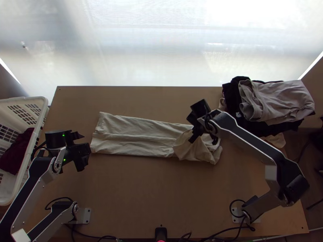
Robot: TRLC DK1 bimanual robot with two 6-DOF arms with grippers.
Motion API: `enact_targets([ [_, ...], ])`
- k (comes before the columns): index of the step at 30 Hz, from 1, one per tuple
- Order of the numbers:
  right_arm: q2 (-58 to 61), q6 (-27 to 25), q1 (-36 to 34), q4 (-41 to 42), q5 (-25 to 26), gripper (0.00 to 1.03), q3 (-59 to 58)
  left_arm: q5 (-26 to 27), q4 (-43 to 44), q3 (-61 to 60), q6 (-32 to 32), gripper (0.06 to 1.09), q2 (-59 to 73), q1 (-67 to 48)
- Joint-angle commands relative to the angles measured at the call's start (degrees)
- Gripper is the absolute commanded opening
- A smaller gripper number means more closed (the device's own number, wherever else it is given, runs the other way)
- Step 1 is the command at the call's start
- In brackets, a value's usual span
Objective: Fold the t-shirt
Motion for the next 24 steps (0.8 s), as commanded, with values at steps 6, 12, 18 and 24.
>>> enact_targets([
  [6, 8.7, 0.3, -3.8, 0.5, 1.4, 0.20, 7.7, 0.0, 0.1, -0.4, 0.3, 1.04, 0.3, -0.6],
  [12, 8.7, 4.1, -2.5, -2.5, 1.7, 0.90, 7.2, 0.0, 1.2, -0.9, 0.2, 1.04, 0.5, -0.7],
  [18, 3.8, 5.7, -6.9, -4.6, 1.8, 0.98, 6.4, 0.0, 4.8, -0.5, -0.2, 1.04, 1.5, 0.1],
  [24, -6.1, 5.4, -1.0, -5.3, 4.1, 0.98, -3.4, 2.6, 5.0, -0.3, -4.7, 1.04, 0.3, -0.8],
])
